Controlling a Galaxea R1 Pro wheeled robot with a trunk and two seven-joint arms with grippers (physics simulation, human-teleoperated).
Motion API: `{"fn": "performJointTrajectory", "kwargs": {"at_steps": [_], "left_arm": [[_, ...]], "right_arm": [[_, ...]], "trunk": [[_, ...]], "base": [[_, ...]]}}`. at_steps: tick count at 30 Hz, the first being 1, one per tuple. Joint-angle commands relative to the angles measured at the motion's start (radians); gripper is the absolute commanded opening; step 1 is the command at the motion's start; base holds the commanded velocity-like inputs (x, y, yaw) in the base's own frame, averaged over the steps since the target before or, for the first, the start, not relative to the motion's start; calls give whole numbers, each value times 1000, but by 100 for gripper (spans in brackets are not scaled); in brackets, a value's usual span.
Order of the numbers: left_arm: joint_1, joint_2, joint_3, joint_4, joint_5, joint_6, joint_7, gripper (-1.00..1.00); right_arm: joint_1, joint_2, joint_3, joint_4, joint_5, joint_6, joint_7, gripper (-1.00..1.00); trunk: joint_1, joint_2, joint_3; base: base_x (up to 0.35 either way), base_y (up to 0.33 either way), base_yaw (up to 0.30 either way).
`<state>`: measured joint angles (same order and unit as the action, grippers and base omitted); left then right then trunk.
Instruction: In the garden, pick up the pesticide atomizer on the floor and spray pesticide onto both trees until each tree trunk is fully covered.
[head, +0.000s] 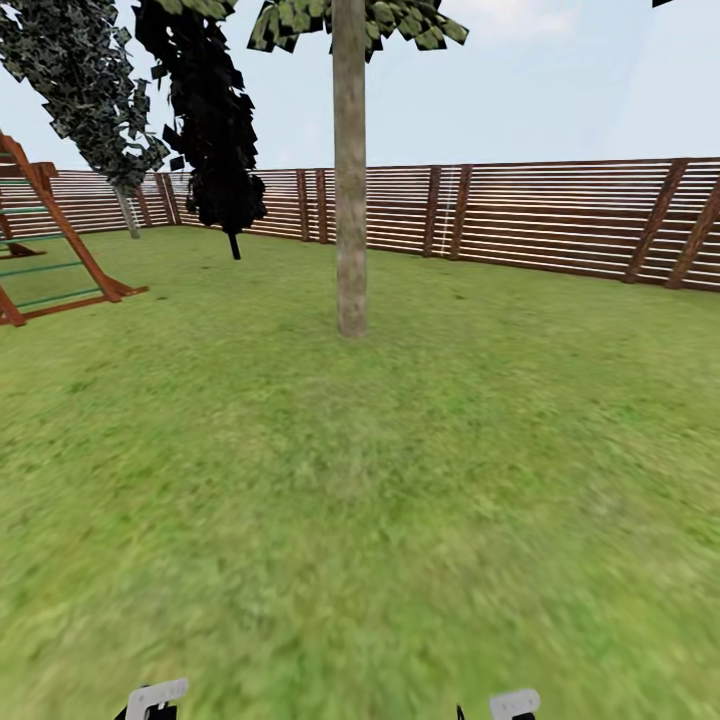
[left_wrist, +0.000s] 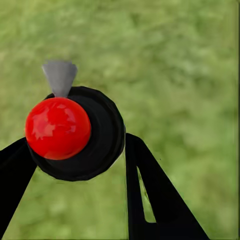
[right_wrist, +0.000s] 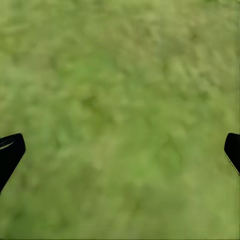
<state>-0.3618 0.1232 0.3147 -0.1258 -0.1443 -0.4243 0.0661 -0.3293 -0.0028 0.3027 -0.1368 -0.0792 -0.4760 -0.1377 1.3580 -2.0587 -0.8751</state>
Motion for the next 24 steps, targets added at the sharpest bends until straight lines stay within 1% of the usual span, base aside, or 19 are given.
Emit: {"fn": "performJointTrajectory", "kwargs": {"at_steps": [1, 24], "left_arm": [[0, 0, 4, 1, -10, -4, 5, -100], [-1, 0, 4, 2, -9, -4, 5, -100]], "right_arm": [[-1, 0, 9, 0, -8, -3, -3, 100], [-1, 0, 10, 2, -7, -1, -3, 100]], "trunk": [[0, 0, -1], [0, 0, -1]], "base": [[340, 0, 0], [340, 0, 0]]}}
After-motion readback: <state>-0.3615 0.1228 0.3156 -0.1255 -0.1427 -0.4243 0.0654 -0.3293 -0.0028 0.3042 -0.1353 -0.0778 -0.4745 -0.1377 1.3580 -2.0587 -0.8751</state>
